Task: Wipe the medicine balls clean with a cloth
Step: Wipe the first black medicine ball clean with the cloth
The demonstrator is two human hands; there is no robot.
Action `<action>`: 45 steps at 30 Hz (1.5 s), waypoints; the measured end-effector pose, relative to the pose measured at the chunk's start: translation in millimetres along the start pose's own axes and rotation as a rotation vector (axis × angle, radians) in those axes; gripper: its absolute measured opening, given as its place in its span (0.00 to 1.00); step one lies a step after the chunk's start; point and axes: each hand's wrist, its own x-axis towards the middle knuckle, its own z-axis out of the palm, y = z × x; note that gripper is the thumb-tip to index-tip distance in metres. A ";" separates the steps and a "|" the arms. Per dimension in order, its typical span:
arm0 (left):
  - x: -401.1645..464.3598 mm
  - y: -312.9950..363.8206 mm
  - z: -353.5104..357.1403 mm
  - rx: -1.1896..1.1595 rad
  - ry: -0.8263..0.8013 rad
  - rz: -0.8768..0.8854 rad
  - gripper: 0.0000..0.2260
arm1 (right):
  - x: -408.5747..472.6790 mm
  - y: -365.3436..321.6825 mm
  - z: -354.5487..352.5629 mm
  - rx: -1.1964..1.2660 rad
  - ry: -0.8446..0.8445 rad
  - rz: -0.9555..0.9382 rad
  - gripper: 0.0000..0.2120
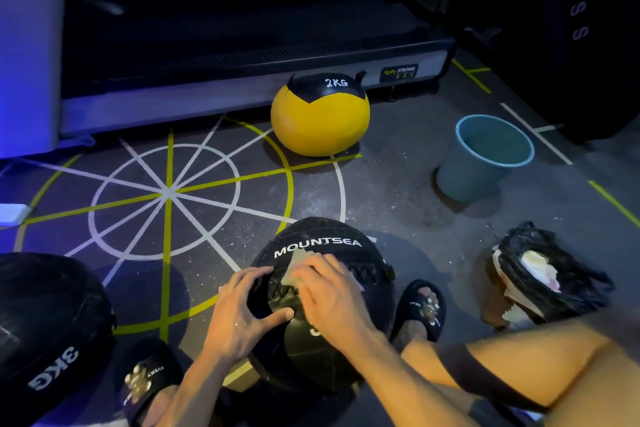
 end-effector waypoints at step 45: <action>-5.7 24.7 40.5 -0.130 0.076 -0.161 0.63 | 11.0 74.1 -34.9 -0.068 -0.075 0.355 0.12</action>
